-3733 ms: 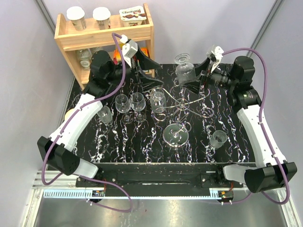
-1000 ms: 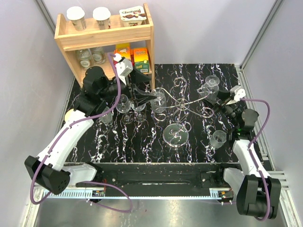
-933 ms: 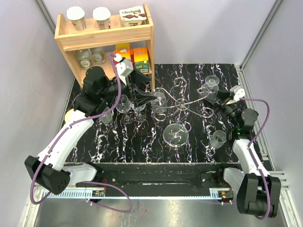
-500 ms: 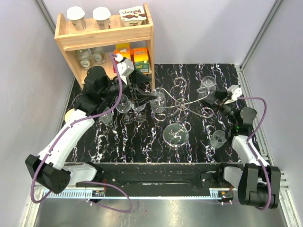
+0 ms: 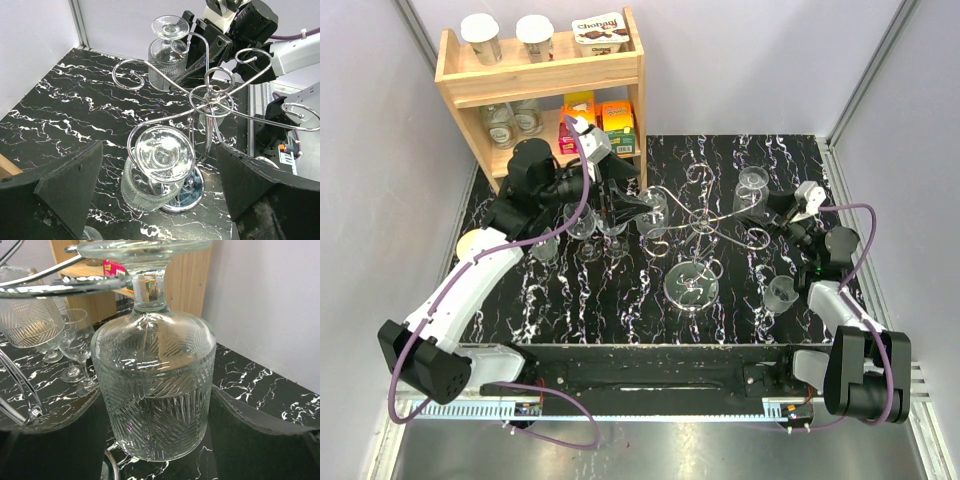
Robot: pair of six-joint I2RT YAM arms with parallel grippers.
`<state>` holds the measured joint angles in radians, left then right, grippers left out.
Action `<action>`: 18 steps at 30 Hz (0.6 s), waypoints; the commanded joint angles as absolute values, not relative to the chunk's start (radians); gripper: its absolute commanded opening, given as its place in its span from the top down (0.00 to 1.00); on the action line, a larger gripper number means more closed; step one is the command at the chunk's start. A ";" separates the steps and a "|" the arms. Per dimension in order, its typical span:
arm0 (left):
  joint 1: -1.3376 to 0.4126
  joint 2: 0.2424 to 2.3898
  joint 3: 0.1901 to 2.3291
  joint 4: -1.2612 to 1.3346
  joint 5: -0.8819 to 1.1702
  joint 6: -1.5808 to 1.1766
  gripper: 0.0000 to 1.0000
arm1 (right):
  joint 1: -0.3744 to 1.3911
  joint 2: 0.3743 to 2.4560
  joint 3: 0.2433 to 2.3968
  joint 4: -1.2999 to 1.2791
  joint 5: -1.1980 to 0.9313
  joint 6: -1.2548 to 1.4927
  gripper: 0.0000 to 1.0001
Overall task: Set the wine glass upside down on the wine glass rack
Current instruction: Turn the wine glass upside down at the wine rack.
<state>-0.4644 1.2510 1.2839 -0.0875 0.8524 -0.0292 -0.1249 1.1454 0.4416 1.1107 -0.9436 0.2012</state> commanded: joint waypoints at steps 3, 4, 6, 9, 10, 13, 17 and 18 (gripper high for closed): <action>-0.468 1.258 1.325 -0.078 0.833 -0.008 0.01 | -0.106 1.178 0.488 1.232 -0.996 0.199 1.00; -0.468 1.261 1.328 -0.080 0.834 -0.008 0.01 | -0.103 1.181 0.495 1.229 -0.997 0.199 1.00; -0.466 1.266 1.331 -0.081 0.836 -0.008 0.01 | -0.092 1.192 0.506 1.221 -1.003 0.193 1.00; -0.468 1.270 1.338 -0.083 0.839 0.015 0.01 | -0.074 1.195 0.525 1.190 -0.997 0.161 1.00; -0.466 1.272 1.339 -0.081 0.842 0.017 0.01 | -0.066 1.193 0.526 1.178 -0.991 0.149 1.00; -0.468 1.273 1.338 -0.084 0.841 0.021 0.01 | -0.035 1.189 0.535 1.154 -0.986 0.135 1.00; -0.466 1.270 1.330 -0.077 0.841 0.020 0.01 | -0.017 1.161 0.515 1.149 -0.979 0.121 1.00; -0.468 1.269 1.322 -0.075 0.842 0.018 0.01 | -0.017 1.154 0.511 1.149 -0.979 0.120 1.00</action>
<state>-0.4644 1.2766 1.2953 -0.1135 0.8490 0.0036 -0.0299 1.2037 0.4839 1.0958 -0.9871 0.1535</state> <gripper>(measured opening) 0.988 0.733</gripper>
